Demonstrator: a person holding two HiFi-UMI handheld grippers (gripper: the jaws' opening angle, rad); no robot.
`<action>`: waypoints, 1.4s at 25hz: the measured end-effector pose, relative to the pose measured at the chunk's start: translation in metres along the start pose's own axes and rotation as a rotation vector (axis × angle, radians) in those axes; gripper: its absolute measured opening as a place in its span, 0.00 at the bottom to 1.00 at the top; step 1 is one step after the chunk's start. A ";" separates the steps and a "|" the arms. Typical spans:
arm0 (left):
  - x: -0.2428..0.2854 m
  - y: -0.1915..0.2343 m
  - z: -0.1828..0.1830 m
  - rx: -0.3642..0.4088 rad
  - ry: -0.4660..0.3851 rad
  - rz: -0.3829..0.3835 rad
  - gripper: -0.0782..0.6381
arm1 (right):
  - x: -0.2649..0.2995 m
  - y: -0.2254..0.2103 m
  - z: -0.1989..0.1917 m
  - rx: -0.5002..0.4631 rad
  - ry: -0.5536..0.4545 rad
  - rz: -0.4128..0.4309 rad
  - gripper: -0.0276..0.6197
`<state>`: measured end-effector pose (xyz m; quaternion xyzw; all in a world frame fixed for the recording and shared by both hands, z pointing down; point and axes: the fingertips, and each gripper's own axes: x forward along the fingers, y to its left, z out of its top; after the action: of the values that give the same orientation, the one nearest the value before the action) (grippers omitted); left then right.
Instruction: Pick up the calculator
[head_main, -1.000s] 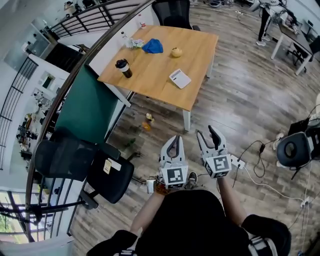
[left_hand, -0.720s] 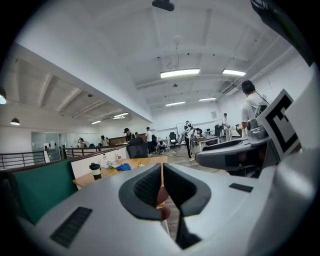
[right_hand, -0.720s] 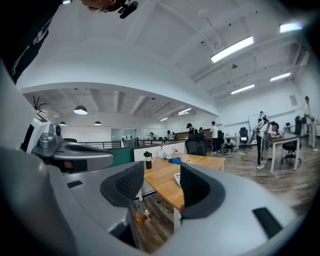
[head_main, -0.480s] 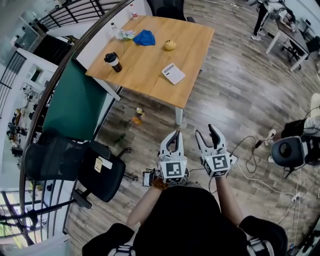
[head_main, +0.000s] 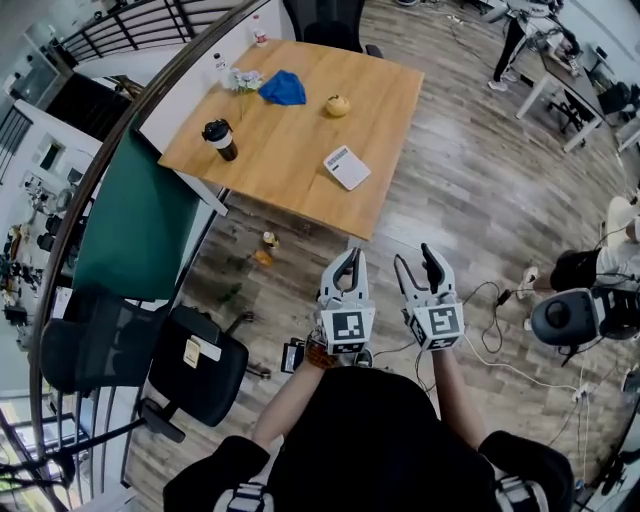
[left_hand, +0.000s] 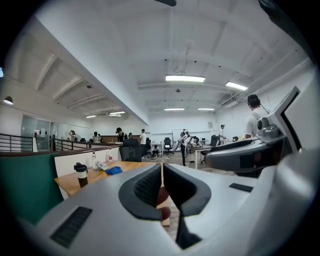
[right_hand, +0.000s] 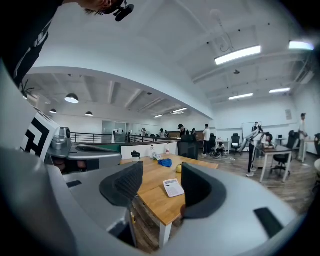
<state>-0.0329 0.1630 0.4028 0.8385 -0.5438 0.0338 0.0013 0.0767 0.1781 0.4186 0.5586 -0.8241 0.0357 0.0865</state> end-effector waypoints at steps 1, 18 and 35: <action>0.004 0.008 -0.002 -0.012 -0.001 0.004 0.15 | 0.007 0.001 0.000 -0.008 0.003 -0.001 0.42; 0.027 0.091 -0.034 -0.074 0.011 0.061 0.15 | 0.085 0.041 -0.017 0.006 0.070 0.045 0.43; 0.153 0.112 -0.023 0.032 0.054 0.191 0.15 | 0.209 -0.061 0.002 0.044 -0.003 0.184 0.43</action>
<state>-0.0739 -0.0212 0.4310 0.7816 -0.6204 0.0649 -0.0005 0.0574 -0.0360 0.4530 0.4824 -0.8711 0.0606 0.0692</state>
